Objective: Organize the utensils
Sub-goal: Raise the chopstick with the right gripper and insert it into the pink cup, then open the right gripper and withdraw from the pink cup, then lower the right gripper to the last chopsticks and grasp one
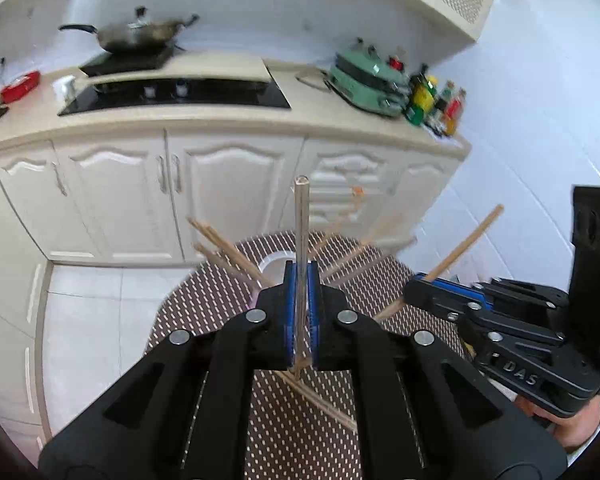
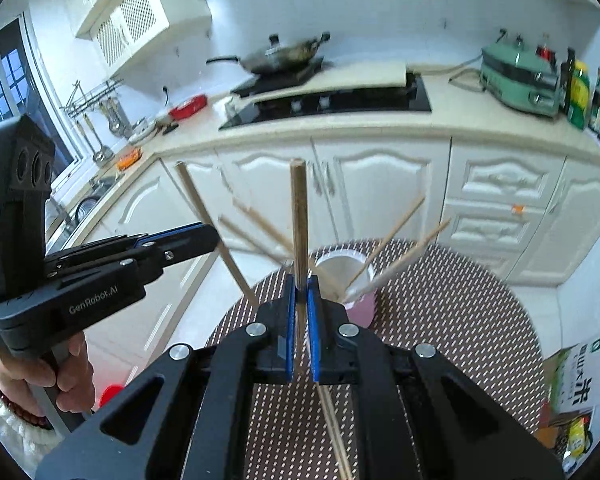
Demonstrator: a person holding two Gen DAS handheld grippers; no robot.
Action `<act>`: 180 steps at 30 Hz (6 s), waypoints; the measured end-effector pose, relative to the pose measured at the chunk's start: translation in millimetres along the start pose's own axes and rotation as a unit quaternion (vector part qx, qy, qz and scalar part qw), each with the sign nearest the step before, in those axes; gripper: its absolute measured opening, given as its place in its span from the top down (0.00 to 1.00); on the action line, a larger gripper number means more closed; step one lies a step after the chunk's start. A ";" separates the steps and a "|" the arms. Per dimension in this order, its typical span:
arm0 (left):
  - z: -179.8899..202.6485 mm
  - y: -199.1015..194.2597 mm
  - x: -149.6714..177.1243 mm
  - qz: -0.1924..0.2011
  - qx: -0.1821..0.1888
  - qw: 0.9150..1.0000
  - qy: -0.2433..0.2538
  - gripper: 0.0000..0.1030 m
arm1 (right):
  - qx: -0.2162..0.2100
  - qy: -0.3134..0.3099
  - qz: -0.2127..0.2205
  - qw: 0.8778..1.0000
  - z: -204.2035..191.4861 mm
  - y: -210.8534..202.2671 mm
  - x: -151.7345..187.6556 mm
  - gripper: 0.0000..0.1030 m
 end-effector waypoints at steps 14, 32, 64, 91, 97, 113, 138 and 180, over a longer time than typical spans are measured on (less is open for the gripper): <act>-2.7 -3.0 -50.5 0.077 -0.022 0.997 -0.016 0.94 | 0.029 0.002 0.056 0.998 13.0 -1.3 -42.5 0.95; -17.8 47.4 -22.3 0.016 -0.023 0.999 -0.017 0.94 | 0.032 0.002 0.009 0.999 14.9 39.5 -21.7 0.95; -34.0 71.5 23.9 -0.079 -0.031 0.995 -0.050 0.93 | 0.031 0.028 -0.081 0.996 14.1 79.5 26.5 0.92; -46.1 76.4 93.4 -0.119 -0.048 0.986 -0.105 0.50 | 0.022 0.044 -0.110 0.993 23.8 66.4 83.0 0.92; -48.3 111.2 136.2 -0.174 -0.049 0.973 -0.142 0.50 | 0.017 0.051 -0.144 0.988 35.2 79.6 109.3 0.92; -40.9 184.7 182.8 -0.241 -0.100 0.956 -0.137 0.50 | 0.004 0.048 -0.190 0.981 63.1 99.5 144.4 0.92; -48.0 177.0 183.2 -0.252 -0.102 0.956 -0.108 0.48 | -0.021 0.027 -0.209 0.977 52.4 132.8 129.2 0.92; -105.8 163.3 181.2 -0.269 -0.066 0.950 -0.143 0.87 | -0.005 -0.087 -0.272 0.958 -15.1 199.6 129.0 0.86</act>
Point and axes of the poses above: each gripper's, at about its wrist camera, not at the fingertips, and y roughly the way its jaws point, z to its right, x to its underside, the point moved 3 cm from there along y, roughly the way its jaws point, and after that the axes turned 13 degrees about x, right-handed, at the moved point
